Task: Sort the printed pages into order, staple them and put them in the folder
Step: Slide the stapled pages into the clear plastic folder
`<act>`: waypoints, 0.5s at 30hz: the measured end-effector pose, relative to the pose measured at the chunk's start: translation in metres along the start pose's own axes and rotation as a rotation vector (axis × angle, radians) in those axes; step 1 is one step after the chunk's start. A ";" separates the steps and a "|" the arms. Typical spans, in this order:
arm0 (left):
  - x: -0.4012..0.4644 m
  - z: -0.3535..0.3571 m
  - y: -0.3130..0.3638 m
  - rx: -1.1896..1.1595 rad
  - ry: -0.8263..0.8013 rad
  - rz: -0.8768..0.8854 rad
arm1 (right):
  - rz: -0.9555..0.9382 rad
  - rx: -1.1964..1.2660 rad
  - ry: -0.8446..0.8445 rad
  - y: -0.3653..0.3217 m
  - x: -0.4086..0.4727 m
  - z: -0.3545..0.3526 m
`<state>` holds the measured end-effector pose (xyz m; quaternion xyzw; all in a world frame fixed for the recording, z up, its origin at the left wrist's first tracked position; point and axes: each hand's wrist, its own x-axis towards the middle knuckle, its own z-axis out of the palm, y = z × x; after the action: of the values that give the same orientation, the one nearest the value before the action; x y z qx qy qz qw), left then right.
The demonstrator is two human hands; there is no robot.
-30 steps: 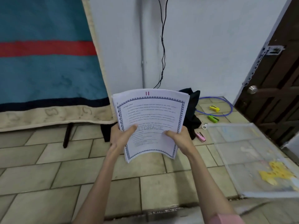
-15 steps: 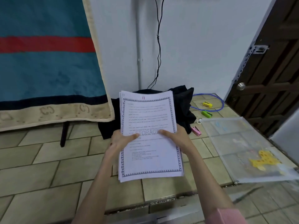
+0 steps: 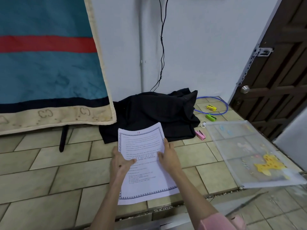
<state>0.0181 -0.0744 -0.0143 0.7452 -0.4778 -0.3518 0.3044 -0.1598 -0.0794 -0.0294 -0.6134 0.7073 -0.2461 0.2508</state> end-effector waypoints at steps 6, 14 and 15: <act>0.007 0.015 -0.004 0.663 -0.189 0.175 | -0.037 -0.443 0.073 0.009 -0.005 0.018; -0.004 0.033 -0.018 0.786 0.022 0.239 | -0.101 -0.217 0.046 0.017 0.000 -0.003; -0.001 0.034 -0.014 0.802 0.028 0.243 | -0.114 -0.109 0.149 0.023 0.002 -0.014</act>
<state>-0.0030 -0.0722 -0.0446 0.7475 -0.6572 -0.0893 0.0359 -0.1860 -0.0779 -0.0339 -0.6454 0.7002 -0.2663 0.1494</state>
